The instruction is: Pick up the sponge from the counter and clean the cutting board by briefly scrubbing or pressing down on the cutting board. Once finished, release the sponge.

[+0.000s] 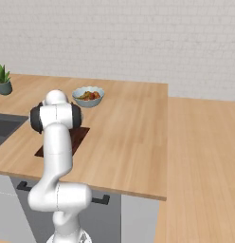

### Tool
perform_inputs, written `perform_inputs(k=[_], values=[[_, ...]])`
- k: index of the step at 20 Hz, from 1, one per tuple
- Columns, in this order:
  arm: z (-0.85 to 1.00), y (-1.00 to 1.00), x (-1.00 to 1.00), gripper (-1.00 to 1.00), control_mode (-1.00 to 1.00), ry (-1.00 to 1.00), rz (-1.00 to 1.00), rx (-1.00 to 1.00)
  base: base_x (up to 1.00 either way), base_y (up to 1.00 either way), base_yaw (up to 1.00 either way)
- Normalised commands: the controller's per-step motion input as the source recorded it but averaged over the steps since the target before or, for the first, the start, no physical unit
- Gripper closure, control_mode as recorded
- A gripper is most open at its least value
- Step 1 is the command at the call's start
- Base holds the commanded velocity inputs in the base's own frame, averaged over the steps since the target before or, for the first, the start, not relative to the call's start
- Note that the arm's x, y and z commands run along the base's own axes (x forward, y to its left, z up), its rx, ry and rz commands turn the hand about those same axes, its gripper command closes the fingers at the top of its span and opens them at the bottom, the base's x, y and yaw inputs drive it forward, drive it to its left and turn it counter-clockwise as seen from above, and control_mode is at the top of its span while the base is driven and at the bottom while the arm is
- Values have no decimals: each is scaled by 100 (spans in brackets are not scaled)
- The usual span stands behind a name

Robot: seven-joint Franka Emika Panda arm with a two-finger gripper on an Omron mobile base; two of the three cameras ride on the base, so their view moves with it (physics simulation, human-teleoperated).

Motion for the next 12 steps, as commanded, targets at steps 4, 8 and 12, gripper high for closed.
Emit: perform_inputs(k=[4, 8, 12], values=[[-21, -31, -1, 100, -100, 0, -3, 0, 0, 0, 0], [-11, -37, -1, 100, -100, 0, -3, 0, 0, 0, 0], [-26, -49, -6, 100, -100, 0, 0, 0, 0, 0, 0]])
